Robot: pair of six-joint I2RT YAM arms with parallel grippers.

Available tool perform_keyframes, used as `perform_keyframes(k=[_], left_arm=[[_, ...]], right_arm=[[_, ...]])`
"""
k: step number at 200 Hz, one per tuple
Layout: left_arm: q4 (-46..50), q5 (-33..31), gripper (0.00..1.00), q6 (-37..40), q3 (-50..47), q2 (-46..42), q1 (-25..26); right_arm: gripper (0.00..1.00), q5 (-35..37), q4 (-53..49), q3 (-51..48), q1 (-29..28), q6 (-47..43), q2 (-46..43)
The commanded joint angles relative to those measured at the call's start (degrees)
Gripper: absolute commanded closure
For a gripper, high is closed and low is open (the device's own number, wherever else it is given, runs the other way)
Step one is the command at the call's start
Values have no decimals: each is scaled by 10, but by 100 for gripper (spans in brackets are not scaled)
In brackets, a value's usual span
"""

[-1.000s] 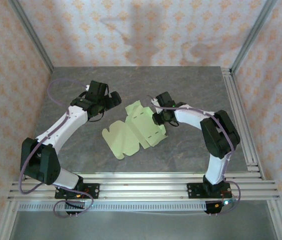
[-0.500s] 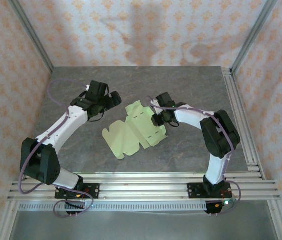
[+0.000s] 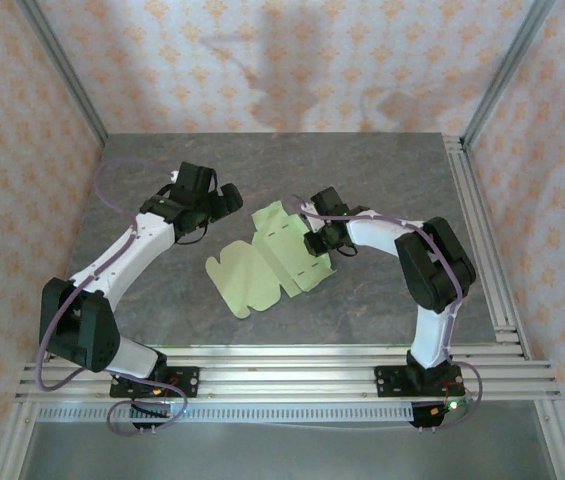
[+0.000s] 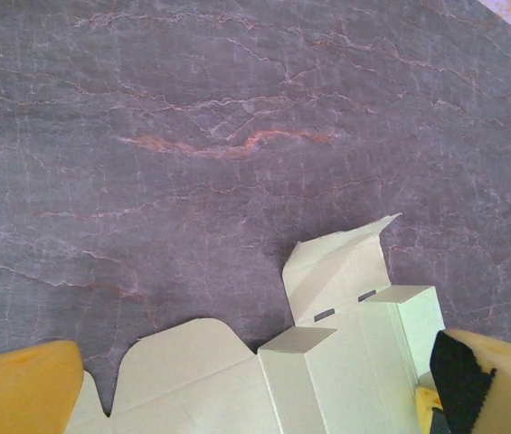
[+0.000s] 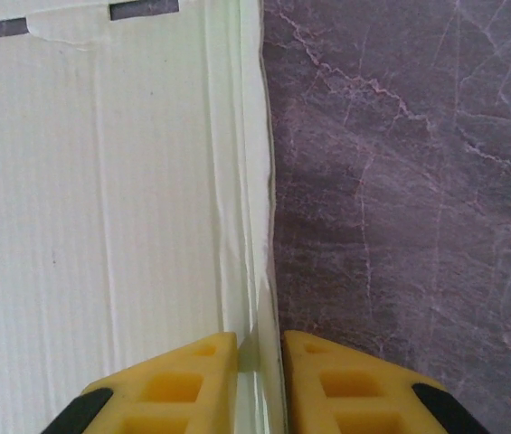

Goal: Fold the paper box

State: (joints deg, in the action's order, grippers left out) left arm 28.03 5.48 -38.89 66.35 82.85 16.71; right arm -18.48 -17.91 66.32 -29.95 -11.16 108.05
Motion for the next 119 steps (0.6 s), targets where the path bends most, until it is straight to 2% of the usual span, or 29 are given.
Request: perform_keyframes(k=[1,79,99,119], left_arm=[[7,-13,0,13,0,-13,-6],[4,-5,0,12,10,-4,-6],[4,-4,0,12,11,-2,-6],[4,-3,0,12,11,-1,-6]], right_arm=[[79,-2,5,-8,0,-7,-25],[75,1,7,-13,0,-8,-36],[68,-3,5,-13,0,-11,-37],[69,-1,6,-14,0,-10,-39]])
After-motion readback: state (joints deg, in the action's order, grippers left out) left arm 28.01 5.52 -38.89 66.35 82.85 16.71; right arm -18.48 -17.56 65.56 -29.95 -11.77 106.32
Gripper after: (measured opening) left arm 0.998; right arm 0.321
